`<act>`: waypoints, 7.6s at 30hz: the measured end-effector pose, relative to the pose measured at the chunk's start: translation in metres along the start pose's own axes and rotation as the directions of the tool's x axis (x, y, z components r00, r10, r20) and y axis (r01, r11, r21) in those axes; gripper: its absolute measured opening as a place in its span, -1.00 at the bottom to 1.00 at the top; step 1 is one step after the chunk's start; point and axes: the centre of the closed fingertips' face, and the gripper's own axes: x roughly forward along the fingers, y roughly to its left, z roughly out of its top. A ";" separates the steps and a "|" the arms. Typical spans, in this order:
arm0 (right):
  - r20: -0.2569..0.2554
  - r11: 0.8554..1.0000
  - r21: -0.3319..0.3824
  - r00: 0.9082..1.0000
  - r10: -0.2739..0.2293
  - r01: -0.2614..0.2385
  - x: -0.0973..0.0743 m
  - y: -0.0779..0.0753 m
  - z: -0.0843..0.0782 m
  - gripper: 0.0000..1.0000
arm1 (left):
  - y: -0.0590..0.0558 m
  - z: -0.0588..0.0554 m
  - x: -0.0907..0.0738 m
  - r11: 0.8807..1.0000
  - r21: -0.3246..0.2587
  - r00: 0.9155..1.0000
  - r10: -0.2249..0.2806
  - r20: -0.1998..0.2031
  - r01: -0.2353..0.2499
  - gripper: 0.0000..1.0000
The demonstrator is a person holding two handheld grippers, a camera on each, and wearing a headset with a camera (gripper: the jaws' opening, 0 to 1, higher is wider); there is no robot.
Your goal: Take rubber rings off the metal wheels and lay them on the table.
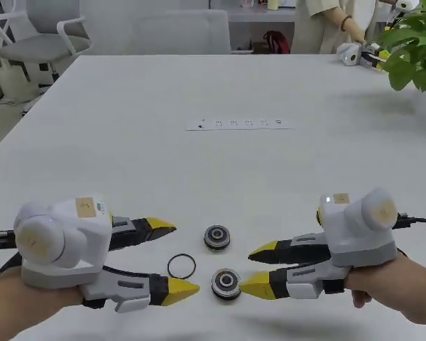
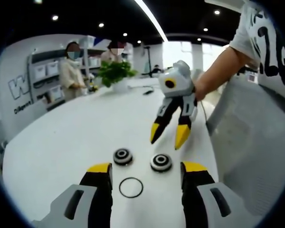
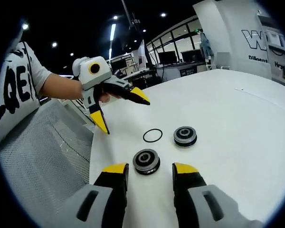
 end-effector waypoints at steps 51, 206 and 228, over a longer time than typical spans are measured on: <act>-0.033 0.997 -0.070 0.999 0.027 -0.029 0.019 0.002 -0.017 -0.62 | -0.029 -0.019 0.056 0.991 -0.006 0.987 -0.132 -0.088 0.132 -0.65; 0.184 0.961 0.243 0.979 0.086 -0.130 0.006 0.009 0.021 -1.00 | -0.016 0.003 0.005 0.999 -0.006 0.999 -0.033 0.008 0.033 -0.09; 0.207 0.965 0.211 0.972 0.113 -0.157 0.013 0.015 0.046 -1.00 | 0.004 -0.010 -0.036 0.994 -0.071 0.996 0.082 0.023 -0.080 0.29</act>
